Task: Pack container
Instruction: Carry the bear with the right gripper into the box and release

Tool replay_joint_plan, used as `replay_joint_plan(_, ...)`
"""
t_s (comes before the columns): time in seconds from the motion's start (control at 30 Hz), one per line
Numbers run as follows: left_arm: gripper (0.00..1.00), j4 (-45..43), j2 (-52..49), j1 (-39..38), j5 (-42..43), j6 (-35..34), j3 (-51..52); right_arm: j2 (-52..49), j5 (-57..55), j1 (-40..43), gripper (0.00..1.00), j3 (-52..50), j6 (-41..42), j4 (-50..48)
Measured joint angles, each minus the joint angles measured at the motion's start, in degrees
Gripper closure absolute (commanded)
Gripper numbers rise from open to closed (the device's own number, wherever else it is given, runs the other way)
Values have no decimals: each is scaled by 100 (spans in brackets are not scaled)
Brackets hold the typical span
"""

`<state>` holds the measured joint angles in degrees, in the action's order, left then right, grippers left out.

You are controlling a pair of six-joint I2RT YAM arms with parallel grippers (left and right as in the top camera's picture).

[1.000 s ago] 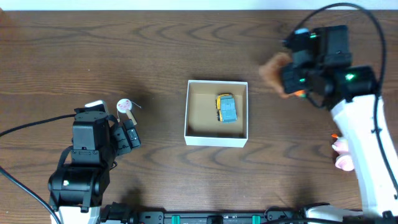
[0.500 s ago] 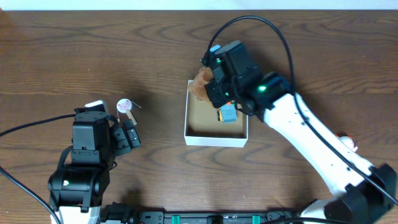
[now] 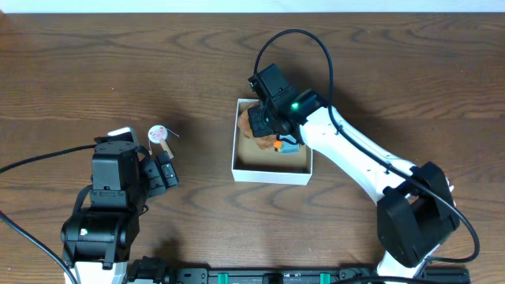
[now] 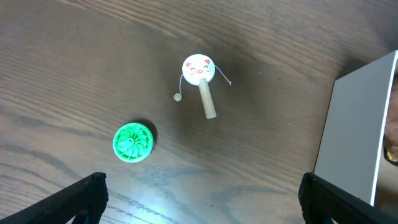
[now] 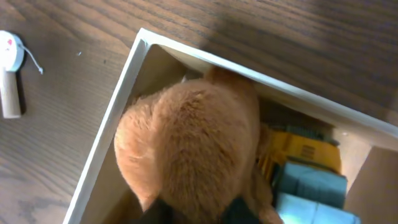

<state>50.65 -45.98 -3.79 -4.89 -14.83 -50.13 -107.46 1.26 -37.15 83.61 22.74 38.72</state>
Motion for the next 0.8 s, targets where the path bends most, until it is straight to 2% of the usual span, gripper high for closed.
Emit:
replay_joint_plan(0.1, 2, 9, 0, 0, 0, 0, 0, -28, 4, -4, 36, 0, 52, -11)
replay_joint_plan(0.13, 2, 15, 0, 0, 0, 0, 0, -28, 0, -4, 34, 0, 85, -17)
replay_joint_plan(0.6, 2, 17, 0, 0, 0, -2, 0, -31, -33, -4, 36, 0, 66, -219)
replay_joint_plan(0.73, 2, 20, 0, 0, 0, 0, 0, -2, -293, 44, 26, 81, 35, 4)
replay_joint_plan(0.8, 2, 22, 0, 0, 0, 0, 0, 138, -531, 175, 11, 203, 26, 284)
